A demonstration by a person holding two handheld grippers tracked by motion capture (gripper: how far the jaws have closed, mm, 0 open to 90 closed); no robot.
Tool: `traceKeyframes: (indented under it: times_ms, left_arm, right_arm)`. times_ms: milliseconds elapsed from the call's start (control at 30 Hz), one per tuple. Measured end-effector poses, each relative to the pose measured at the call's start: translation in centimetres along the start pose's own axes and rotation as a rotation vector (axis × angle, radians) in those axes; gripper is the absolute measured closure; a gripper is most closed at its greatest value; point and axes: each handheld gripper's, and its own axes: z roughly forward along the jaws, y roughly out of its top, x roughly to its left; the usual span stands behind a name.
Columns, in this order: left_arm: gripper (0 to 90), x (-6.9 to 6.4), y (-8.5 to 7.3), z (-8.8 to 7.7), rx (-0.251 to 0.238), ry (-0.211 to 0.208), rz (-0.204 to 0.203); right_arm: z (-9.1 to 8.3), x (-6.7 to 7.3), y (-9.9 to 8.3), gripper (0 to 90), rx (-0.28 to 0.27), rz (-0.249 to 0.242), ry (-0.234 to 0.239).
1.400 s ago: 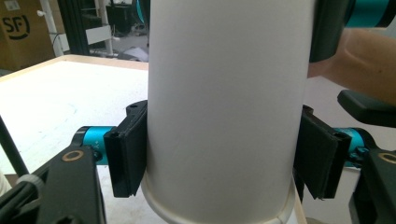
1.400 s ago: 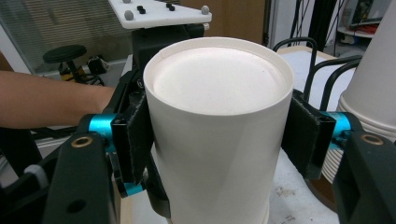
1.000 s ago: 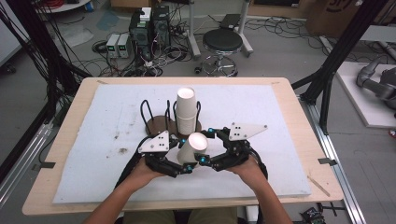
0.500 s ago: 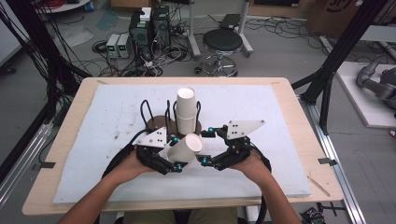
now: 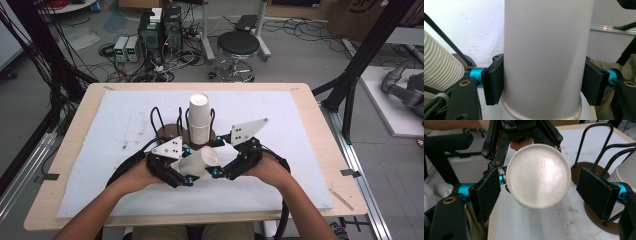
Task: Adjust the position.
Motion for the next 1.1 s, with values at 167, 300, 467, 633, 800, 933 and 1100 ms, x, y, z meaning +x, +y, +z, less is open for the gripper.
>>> traceKeyframes:
  times_ms: [167, 300, 467, 633, 800, 933, 1100]
  left_arm:
    - [29.8, 0.0, 0.0, 0.1, 0.024, -0.010, -0.002]
    - [29.8, 0.0, 0.1, 0.2, 0.067, -0.021, 0.003]
    - [29.7, -0.1, 0.3, 0.3, 0.089, -0.038, 0.008]
    - [29.7, -0.2, 0.2, 0.6, 0.117, -0.052, 0.017]
    - [29.7, -0.3, 0.2, 0.9, 0.120, -0.063, 0.011]
    - [29.7, -0.3, 0.2, 1.0, 0.127, -0.071, 0.013]
    - [30.1, -0.4, 0.1, 1.2, 0.141, -0.088, 0.014]
  right_arm:
    - [0.7, -0.1, 0.5, 19.8, 0.077, -0.019, 0.025]
    - [1.2, 0.0, 1.0, 19.8, 0.124, -0.043, 0.037]
    - [2.0, 0.2, 1.4, 19.9, 0.183, -0.070, 0.050]
    - [2.7, 0.3, 1.4, 20.5, 0.225, -0.086, 0.068]
    - [3.1, 0.4, 1.4, 27.3, 0.246, -0.104, 0.083]
    - [3.2, 0.4, 1.3, 32.0, 0.262, -0.120, 0.090]
    - [3.3, 0.4, 1.2, 34.0, 0.274, -0.124, 0.101]
